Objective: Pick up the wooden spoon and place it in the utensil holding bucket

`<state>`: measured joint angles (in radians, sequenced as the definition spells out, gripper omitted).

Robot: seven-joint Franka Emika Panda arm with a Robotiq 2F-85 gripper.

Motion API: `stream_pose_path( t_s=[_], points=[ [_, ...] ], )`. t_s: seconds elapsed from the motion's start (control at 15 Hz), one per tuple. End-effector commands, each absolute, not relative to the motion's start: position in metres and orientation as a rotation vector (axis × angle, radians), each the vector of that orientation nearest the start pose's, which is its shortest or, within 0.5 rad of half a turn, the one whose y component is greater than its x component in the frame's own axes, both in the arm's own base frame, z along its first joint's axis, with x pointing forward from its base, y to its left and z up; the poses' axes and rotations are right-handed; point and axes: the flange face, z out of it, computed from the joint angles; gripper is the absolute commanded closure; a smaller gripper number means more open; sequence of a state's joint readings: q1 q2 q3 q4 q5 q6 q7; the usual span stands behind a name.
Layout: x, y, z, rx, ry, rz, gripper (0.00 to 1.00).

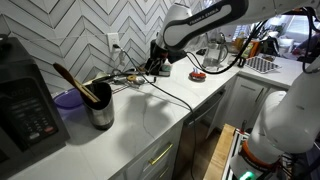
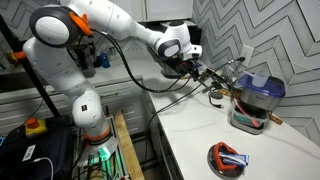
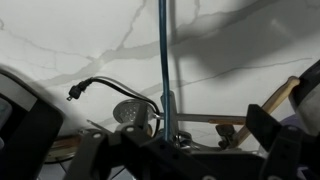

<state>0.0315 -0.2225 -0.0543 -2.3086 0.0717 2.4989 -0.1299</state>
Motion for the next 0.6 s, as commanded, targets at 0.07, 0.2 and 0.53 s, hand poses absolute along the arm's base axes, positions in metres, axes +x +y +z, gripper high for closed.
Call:
stream_pose_path(
  t_s=[0.07, 0.2, 0.53],
  points=[
    [0.509, -0.013, 0.481, -3.039, -0.086, -0.644, 0.0],
    [0.515, -0.002, 0.472, -3.031, -0.031, -0.646, 0.0],
    [0.559, 0.064, 0.46, -2.813, 0.154, -0.689, 0.0]
  ],
)
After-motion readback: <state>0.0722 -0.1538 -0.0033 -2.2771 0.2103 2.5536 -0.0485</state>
